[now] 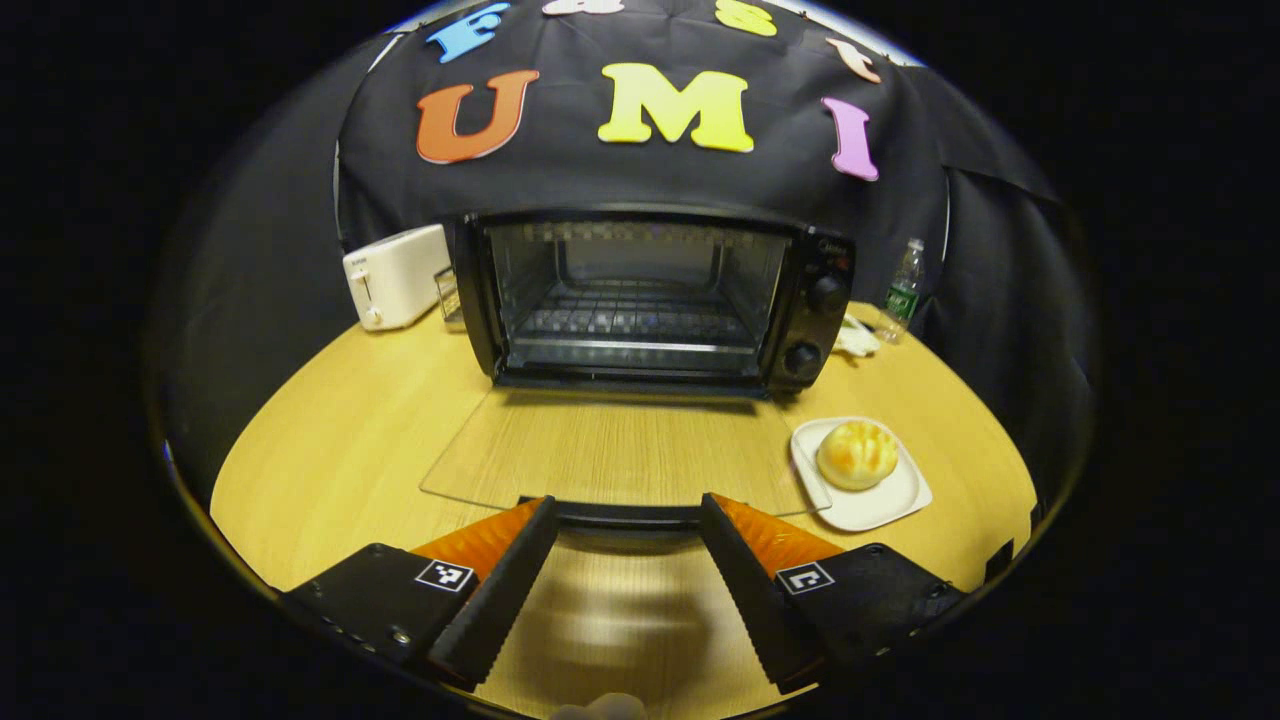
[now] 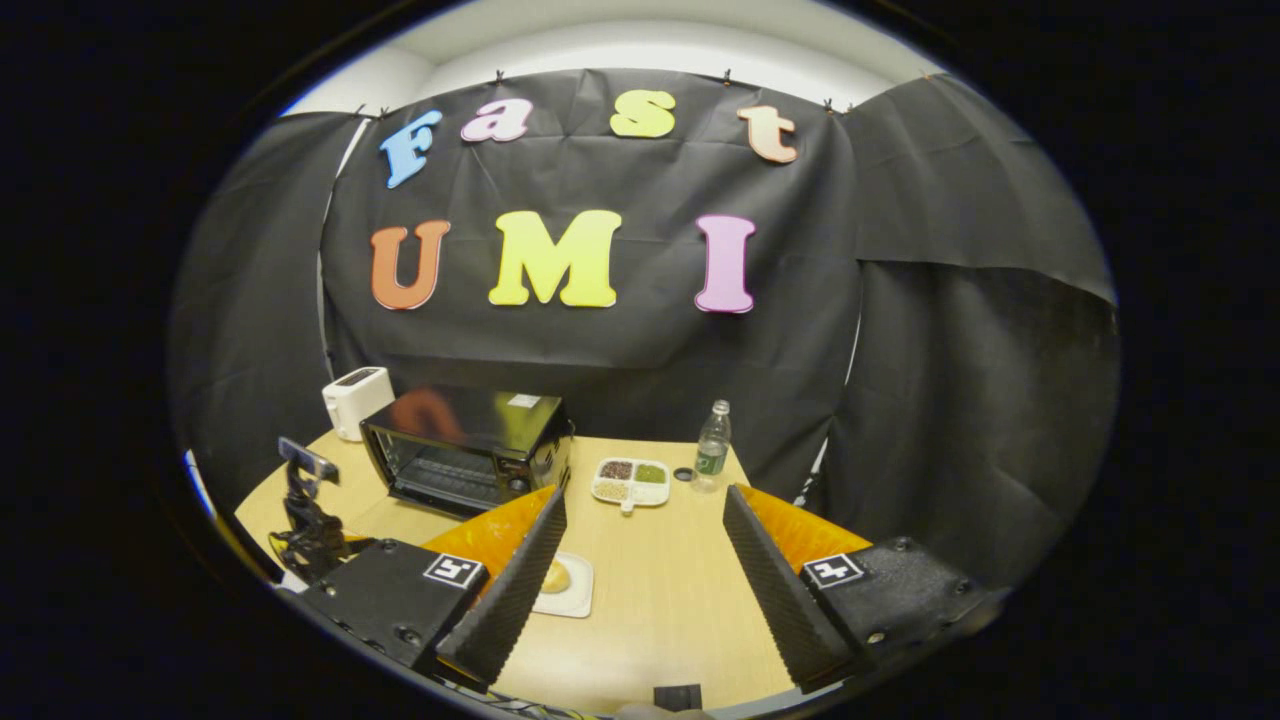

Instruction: Open the electric oven with the left hand, put the food in, and close the electric oven.

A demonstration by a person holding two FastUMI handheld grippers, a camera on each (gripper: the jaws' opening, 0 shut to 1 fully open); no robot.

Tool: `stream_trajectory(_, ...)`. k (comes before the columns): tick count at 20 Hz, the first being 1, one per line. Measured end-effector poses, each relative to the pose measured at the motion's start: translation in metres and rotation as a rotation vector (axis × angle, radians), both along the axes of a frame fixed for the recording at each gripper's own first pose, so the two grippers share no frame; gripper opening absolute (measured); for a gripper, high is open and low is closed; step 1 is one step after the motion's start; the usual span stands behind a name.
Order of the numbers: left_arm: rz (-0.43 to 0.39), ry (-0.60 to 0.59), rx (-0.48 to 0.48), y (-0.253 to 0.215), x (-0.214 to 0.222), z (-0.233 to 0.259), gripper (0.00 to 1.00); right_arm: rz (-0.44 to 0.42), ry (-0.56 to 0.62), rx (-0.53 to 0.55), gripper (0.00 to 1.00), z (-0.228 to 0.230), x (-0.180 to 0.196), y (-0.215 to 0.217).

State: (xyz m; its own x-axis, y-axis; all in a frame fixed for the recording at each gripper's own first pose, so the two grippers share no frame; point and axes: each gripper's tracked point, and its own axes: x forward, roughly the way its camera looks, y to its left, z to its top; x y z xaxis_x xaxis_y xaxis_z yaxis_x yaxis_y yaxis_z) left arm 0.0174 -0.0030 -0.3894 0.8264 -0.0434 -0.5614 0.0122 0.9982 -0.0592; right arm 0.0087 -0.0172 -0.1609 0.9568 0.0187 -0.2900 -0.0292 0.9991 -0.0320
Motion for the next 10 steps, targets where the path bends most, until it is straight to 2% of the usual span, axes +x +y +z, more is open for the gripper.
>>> stream_trajectory(4, 0.0, -0.134, 0.019, 0.01, -0.005, 0.077, 0.94, 0.035, 0.025, -0.004, 0.99, -0.039, 0.01, 0.018)
stream_trajectory(10, 0.026, -0.338, 0.017, 0.025, -0.029, 0.192, 0.94, 0.112, 0.184, 0.033, 1.0, -0.153, 0.024, 0.069)
